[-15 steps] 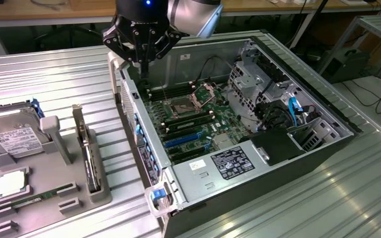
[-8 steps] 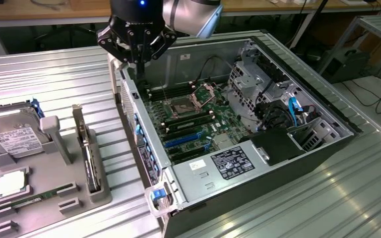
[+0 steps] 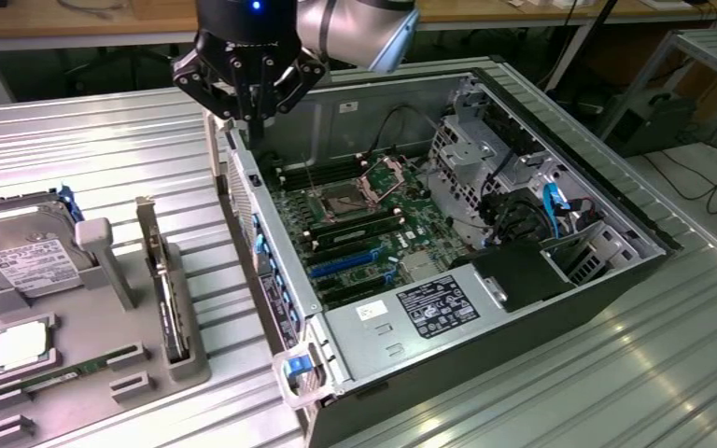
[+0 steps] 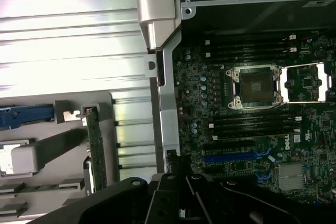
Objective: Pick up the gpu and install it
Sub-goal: 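Reach for the gpu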
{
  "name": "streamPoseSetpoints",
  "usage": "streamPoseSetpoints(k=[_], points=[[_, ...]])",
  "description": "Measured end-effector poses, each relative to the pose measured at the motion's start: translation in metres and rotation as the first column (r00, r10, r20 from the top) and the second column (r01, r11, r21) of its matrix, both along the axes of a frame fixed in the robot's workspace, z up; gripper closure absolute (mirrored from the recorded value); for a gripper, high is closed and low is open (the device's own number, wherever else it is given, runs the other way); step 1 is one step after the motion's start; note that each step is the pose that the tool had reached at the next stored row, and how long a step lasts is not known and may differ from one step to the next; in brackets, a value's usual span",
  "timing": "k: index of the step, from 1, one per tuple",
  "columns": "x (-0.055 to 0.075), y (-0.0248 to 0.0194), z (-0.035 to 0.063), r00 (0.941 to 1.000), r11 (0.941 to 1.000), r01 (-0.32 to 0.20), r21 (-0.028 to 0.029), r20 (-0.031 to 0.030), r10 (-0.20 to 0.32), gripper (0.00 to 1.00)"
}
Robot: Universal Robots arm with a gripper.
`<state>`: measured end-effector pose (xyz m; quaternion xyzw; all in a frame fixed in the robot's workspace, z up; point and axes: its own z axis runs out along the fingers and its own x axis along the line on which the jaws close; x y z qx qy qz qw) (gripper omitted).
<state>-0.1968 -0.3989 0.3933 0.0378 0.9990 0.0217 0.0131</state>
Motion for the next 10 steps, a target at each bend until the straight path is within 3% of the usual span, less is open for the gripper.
streamPoseSetpoints(k=[10], points=[[-0.013, 0.0, 0.0, 1.0, 1.0, 0.0, 0.0, -0.0001, 0.0, 0.89]])
